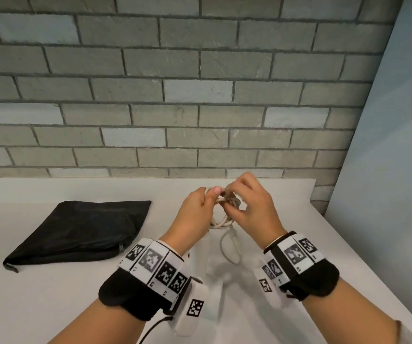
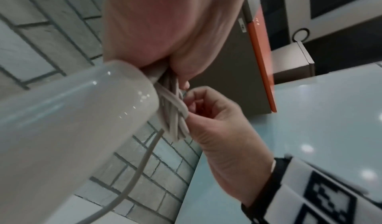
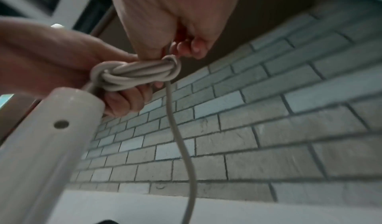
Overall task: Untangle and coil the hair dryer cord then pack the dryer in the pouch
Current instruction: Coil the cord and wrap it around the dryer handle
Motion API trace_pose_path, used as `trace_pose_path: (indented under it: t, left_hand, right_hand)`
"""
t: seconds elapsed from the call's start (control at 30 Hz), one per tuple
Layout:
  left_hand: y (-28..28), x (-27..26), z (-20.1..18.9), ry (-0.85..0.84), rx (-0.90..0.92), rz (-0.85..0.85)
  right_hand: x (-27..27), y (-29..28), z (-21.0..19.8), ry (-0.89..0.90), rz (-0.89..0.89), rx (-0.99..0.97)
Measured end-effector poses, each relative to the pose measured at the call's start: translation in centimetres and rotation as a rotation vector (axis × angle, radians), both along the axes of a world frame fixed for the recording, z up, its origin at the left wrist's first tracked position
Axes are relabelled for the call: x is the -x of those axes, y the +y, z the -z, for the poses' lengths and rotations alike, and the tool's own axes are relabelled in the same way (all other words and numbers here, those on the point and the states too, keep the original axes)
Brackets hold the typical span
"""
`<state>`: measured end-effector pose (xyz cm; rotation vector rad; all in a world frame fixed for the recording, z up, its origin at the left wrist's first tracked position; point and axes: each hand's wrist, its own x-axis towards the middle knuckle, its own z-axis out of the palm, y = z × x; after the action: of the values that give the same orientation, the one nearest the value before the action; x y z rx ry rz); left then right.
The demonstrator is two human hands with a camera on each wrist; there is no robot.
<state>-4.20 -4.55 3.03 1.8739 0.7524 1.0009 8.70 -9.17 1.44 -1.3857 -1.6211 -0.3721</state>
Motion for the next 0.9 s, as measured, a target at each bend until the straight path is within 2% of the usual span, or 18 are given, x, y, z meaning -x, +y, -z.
trace_pose_path:
  t: [0.03, 0.1, 0.2, 0.3, 0.37, 0.47, 0.53, 0.67, 0.8, 0.9]
  left_hand:
    - [0.0, -0.1, 0.0, 0.016, -0.014, 0.007]
    - [0.3, -0.1, 0.1, 0.057, -0.026, 0.044]
    - [0.7, 0.3, 0.4, 0.116, 0.009, 0.174]
    - [1.1, 1.1, 0.1, 0.211, -0.021, 0.294]
    - [1.3, 1.4, 0.1, 0.302, -0.171, 0.269]
    - [1.0, 1.2, 0.4, 0.332, -0.37, 0.194]
    - [0.9, 0.9, 0.8, 0.322, -0.433, 0.166]
    - [1.0, 0.3, 1.3, 0.319, -0.483, 0.1]
    - [1.3, 0.1, 1.7, 0.314, -0.486, 0.016]
    - [1.5, 0.2, 1.3, 0.317, -0.453, 0.005]
  right_hand:
    - [0.0, 0.0, -0.1, -0.116, 0.011, -0.011]
    - [0.2, -0.2, -0.3, -0.214, 0.027, 0.006]
    - [0.2, -0.7, -0.6, -0.222, 0.03, 0.105]
    - [-0.1, -1.4, -1.6, -0.147, -0.036, 0.271]
    - [-0.2, -2.1, -2.3, -0.075, -0.121, 0.368]
    - [0.0, -2.9, -2.9, 0.063, -0.184, 0.45]
    - [-0.2, -3.1, -3.1, 0.189, -0.198, 0.481]
    - [-0.2, -3.7, -3.7, 0.283, -0.262, 0.525]
    - [-0.1, -4.0, -4.6, 0.273, -0.167, 0.449]
    - [-0.5, -4.7, -5.7, 0.061, 0.032, 0.406]
